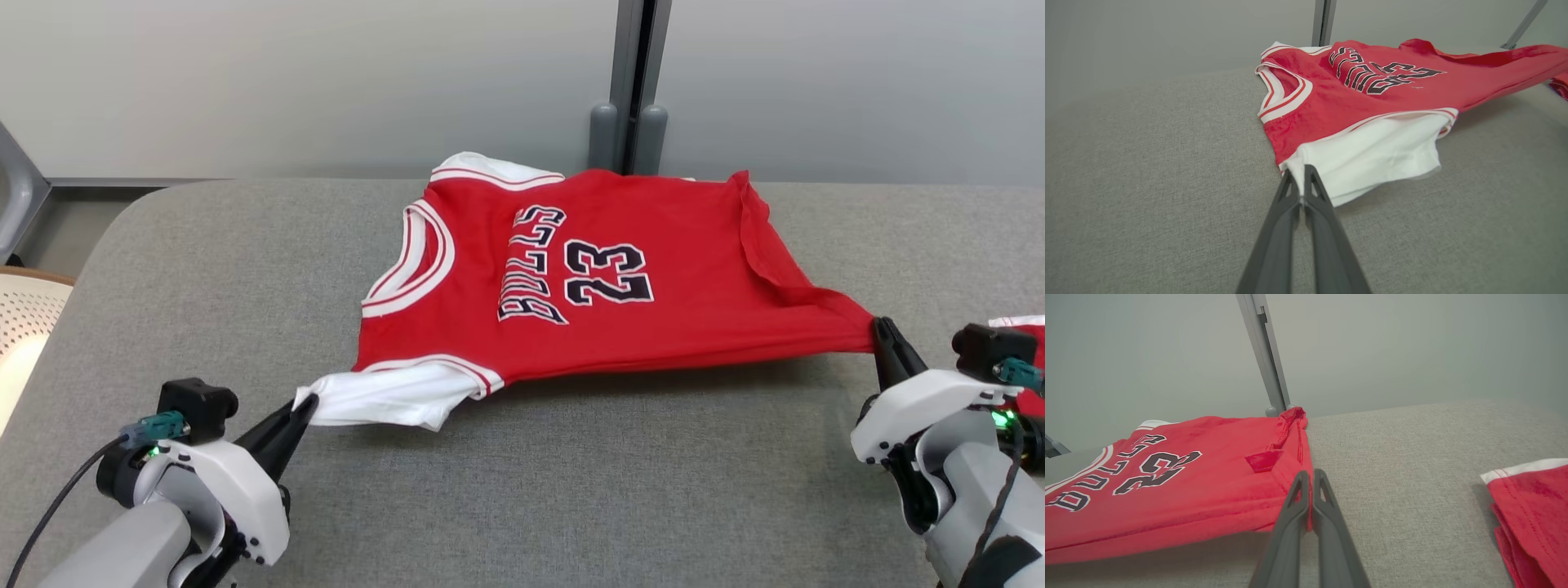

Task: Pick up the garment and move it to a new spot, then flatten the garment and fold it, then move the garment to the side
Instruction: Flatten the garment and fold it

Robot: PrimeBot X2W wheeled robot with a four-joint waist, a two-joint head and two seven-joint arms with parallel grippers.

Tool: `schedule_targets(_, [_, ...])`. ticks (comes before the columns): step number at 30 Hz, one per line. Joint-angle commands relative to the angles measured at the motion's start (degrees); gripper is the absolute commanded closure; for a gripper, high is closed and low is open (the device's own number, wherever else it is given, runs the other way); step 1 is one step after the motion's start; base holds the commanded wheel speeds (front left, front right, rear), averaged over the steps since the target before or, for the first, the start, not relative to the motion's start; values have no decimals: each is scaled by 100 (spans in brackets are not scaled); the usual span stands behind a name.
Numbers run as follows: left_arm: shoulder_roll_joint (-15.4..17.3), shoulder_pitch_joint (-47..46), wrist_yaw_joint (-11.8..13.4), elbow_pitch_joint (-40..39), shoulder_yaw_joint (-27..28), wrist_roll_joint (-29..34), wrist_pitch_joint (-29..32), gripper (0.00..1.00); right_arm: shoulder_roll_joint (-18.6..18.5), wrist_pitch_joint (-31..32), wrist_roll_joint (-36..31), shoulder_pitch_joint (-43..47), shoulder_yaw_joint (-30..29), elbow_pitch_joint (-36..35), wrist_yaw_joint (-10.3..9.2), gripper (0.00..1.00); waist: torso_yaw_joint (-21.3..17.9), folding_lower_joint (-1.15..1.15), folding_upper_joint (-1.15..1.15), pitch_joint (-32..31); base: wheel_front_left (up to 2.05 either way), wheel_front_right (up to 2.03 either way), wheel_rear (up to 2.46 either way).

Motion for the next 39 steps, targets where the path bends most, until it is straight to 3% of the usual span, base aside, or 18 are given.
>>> schedule_targets(1, [180, 163, 3, -117, -161, -85, 75, 100, -97, -12, 202, 210, 21, -12, -4, 100, -11, 0, 0, -174, 0, 0, 0])
schedule_targets(11, [607, 490, 2, -697, -643, -473, 292, 100, -223, -34, 1069, 845, -55, -367, -6, 100, 10, 0, 0, -429, 0, 0, 0])
schedule_targets(21, [877, 641, 2, -967, -871, -606, 333, 100, -505, 186, 1653, 1571, 344, -1110, -8, 100, 3, 0, 0, -488, 0, 0, 0])
schedule_targets(30, [1133, 774, 63, -1304, -1034, -437, 330, 100, -812, 799, 1851, 2105, 554, -1791, -8, 100, -19, 0, 0, -594, 0, 0, 0])
schedule_targets(39, [1448, 984, 25, -2222, -1245, -570, 623, 100, -1196, 1787, 1852, 2652, 383, -2800, -7, 100, -43, 0, 0, -613, 0, 0, 0])
